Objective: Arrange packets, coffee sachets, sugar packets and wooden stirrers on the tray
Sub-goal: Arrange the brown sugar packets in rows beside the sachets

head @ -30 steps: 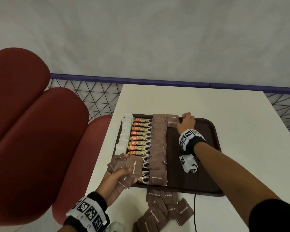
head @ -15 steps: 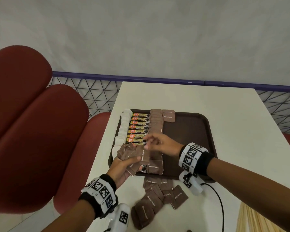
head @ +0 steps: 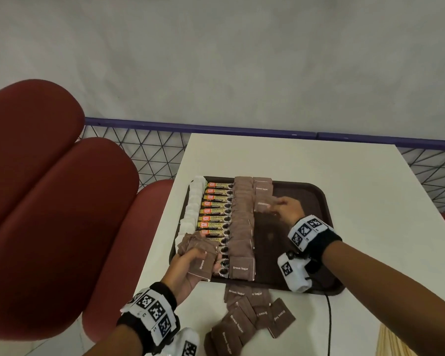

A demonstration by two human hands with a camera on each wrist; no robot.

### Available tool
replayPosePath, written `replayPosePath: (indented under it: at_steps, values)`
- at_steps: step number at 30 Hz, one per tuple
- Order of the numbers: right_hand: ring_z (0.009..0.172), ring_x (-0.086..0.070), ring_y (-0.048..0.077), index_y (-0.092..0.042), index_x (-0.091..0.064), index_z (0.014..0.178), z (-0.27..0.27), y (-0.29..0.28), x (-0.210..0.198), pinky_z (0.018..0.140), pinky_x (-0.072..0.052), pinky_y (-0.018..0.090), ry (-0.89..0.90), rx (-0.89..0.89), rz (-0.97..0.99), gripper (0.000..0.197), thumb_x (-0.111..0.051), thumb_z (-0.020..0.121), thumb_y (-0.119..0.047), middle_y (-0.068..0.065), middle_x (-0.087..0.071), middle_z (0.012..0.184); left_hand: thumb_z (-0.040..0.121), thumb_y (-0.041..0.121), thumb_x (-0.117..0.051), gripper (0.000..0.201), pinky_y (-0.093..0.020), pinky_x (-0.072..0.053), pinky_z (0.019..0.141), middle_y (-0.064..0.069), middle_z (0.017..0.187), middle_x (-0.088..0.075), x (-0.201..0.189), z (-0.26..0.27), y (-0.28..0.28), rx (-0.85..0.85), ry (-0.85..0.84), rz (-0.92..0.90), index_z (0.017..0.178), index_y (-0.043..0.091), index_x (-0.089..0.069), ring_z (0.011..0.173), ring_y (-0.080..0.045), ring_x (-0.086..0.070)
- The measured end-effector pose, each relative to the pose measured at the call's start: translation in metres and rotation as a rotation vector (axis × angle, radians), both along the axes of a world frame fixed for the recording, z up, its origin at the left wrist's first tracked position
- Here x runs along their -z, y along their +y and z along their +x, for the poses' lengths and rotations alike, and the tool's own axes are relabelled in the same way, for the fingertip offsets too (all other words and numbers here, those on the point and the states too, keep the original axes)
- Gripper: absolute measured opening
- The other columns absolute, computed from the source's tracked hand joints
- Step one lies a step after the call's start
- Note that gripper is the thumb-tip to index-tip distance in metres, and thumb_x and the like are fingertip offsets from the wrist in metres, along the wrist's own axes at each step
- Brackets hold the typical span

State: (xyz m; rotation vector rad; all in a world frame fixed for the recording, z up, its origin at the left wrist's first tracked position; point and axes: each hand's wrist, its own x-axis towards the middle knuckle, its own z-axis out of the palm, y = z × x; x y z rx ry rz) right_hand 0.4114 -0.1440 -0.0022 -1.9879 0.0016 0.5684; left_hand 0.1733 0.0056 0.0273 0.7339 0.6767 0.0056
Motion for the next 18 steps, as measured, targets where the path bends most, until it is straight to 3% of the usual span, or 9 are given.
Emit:
replayPosePath:
  at_steps: [2, 4, 8, 11, 15, 18]
  values:
    - [0.083, -0.058, 0.022, -0.005, -0.067, 0.091, 0.018, 0.000, 0.007, 0.083, -0.050, 0.036, 0.018, 0.111, -0.026, 0.016, -0.069, 0.075, -0.004, 0.014, -0.066, 0.094, 0.088, -0.006, -0.042, 0.035, -0.037, -0.059, 0.067, -0.031, 0.104, -0.063, 0.000, 0.000, 0.003, -0.005, 0.011, -0.001, 0.122, -0.003, -0.052, 0.085, -0.035, -0.066]
    - [0.085, -0.059, 0.022, -0.005, -0.067, 0.094, 0.029, 0.005, 0.010, 0.089, -0.049, 0.037, 0.029, 0.154, -0.032, 0.019, -0.070, 0.075, -0.006, 0.012, -0.065, 0.093, 0.090, -0.003, -0.044, 0.033, -0.038, -0.059, 0.066, -0.033, 0.106, -0.062, 0.000, -0.001, 0.004, -0.010, 0.010, -0.003, 0.122, -0.001, -0.052, 0.083, -0.036, -0.065]
    - [0.082, -0.057, 0.020, -0.013, -0.065, 0.088, 0.041, 0.022, 0.012, 0.085, -0.049, 0.032, -0.001, 0.161, -0.048, 0.013, -0.068, 0.077, -0.005, 0.012, -0.066, 0.095, 0.089, 0.007, -0.053, 0.027, -0.043, -0.059, 0.073, -0.021, 0.106, -0.069, 0.001, -0.003, 0.009, -0.010, 0.037, 0.064, 0.113, 0.016, -0.061, 0.091, -0.035, -0.068]
    - [0.084, -0.058, 0.021, -0.012, -0.067, 0.095, 0.046, 0.032, 0.015, 0.082, -0.047, 0.028, -0.005, 0.103, -0.138, 0.016, -0.069, 0.079, -0.011, 0.008, -0.065, 0.093, 0.086, 0.009, -0.055, 0.027, -0.043, -0.060, 0.069, -0.014, 0.097, -0.073, 0.003, -0.004, 0.013, -0.027, 0.034, 0.088, 0.111, 0.018, -0.062, 0.083, -0.031, -0.072]
    - [0.109, -0.055, 0.032, -0.021, -0.063, 0.092, 0.052, 0.041, 0.023, 0.103, -0.039, 0.044, -0.037, 0.040, -0.360, 0.014, -0.067, 0.079, -0.021, 0.011, -0.065, 0.111, 0.088, 0.006, -0.054, 0.029, -0.041, -0.060, 0.067, -0.013, 0.097, -0.073, 0.004, -0.005, 0.019, -0.048, 0.038, 0.106, 0.114, 0.016, -0.060, 0.081, -0.030, -0.072]
    - [0.123, -0.041, 0.034, -0.017, -0.059, 0.109, 0.050, 0.041, 0.023, 0.108, -0.030, 0.042, -0.060, -0.016, -0.478, 0.029, -0.064, 0.084, -0.031, 0.014, -0.056, 0.120, 0.087, 0.005, -0.055, 0.034, -0.040, -0.060, 0.065, -0.017, 0.105, -0.070, 0.005, -0.006, 0.022, -0.044, 0.041, 0.107, 0.119, 0.016, -0.058, 0.084, -0.032, -0.071]
